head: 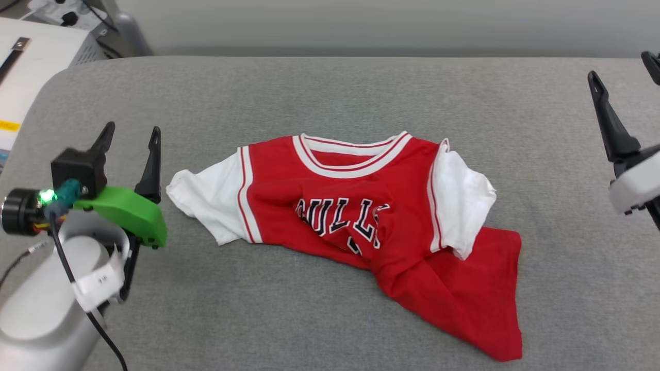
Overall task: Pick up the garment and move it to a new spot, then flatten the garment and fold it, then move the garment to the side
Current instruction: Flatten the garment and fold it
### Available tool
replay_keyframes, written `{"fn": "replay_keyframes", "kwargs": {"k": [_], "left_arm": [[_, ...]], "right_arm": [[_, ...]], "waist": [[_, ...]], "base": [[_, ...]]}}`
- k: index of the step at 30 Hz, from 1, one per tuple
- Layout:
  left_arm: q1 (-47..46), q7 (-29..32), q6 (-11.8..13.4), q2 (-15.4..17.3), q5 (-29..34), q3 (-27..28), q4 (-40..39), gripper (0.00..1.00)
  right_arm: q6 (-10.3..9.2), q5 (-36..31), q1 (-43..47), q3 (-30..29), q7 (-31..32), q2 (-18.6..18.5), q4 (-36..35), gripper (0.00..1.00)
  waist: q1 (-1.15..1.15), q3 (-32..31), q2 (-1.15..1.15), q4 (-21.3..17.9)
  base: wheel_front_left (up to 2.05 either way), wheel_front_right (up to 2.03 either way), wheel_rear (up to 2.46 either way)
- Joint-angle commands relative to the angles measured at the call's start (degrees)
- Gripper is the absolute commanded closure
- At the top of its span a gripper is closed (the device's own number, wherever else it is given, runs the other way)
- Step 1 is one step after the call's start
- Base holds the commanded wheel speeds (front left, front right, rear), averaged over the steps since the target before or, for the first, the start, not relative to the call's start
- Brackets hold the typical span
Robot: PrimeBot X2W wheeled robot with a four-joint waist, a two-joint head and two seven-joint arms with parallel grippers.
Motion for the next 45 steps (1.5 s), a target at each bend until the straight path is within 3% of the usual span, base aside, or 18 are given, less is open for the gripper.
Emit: {"fn": "replay_keyframes", "kwargs": {"k": [1,5,7,12,16,23,30,37,38,39,45], "left_arm": [[3.0,-0.3,1.2,-1.5,2.5,2.7,-1.8,0.0],[9.3,-0.3,3.3,-5.5,9.7,11.1,-6.7,0.0],[12.2,-0.3,3.1,-7.5,12.8,14.6,-8.5,0.0],[17.1,-0.3,0.8,-12.7,19.8,22.0,-12.1,0.0],[19.5,-0.3,-1.2,-16.5,24.2,25.6,-13.7,0.0],[21.0,-0.3,-5.6,-22.1,29.4,29.1,-14.5,0.0],[20.5,-0.3,-8.6,-27.1,33.4,31.0,-14.3,0.0],[20.6,-0.3,-10.9,-29.8,35.9,33.0,-13.8,0.0],[20.7,-0.3,-11.0,-30.0,36.3,33.5,-13.8,0.0],[20.9,-0.3,-11.1,-30.1,36.5,33.9,-13.8,0.0],[22.0,-0.3,-12.1,-31.0,38.1,35.7,-13.3,0.0]], "right_arm": [[-0.05,2.1,-2.3,1.6,2.6,-1.3,0.6,0.0],[-0.05,10.4,-5.6,8.6,13.7,-5.9,3.2,0.0],[-0.05,14.5,-6.9,12.3,19.9,-8.6,4.3,0.0],[-0.05,24.2,-9.7,20.8,34.4,-14.0,6.1,0.0],[-0.05,27.5,-12.6,25.4,39.4,-15.8,8.0,0.0],[-0.05,30.4,-17.3,32.0,42.3,-14.7,13.6,0.0],[-0.05,30.3,-19.9,37.6,38.9,-11.7,22.6,0.0],[-0.05,32.6,-18.5,43.9,34.6,-11.3,28.3,0.0],[-0.05,33.1,-18.7,44.0,32.9,-11.3,28.8,0.66],[-0.05,33.4,-19.0,44.2,31.7,-11.2,29.0,1.0],[-0.05,34.9,-21.0,42.8,22.9,-13.9,27.9,1.0]], "waist": [[0.0,0.2,0.0,1.7],[0.0,0.4,0.0,3.0],[0.0,0.7,0.0,3.5],[0.0,2.0,0.0,5.1],[0.0,3.5,0.0,6.4],[0.0,6.3,0.0,8.5],[0.0,9.0,0.0,10.4],[0.0,9.6,0.0,10.6],[0.0,9.6,0.0,10.3],[0.0,9.4,0.0,10.0],[0.0,7.7,0.0,8.1]], "base": [[0.0,0.0,0.0],[0.0,0.0,0.0],[0.0,0.0,0.0],[0.0,0.0,0.0],[0.0,0.0,0.0],[0.0,0.0,0.0],[0.0,0.0,0.0],[0.0,0.0,0.0],[0.0,0.0,0.0],[0.0,0.0,0.0],[0.0,0.0,0.0]]}}
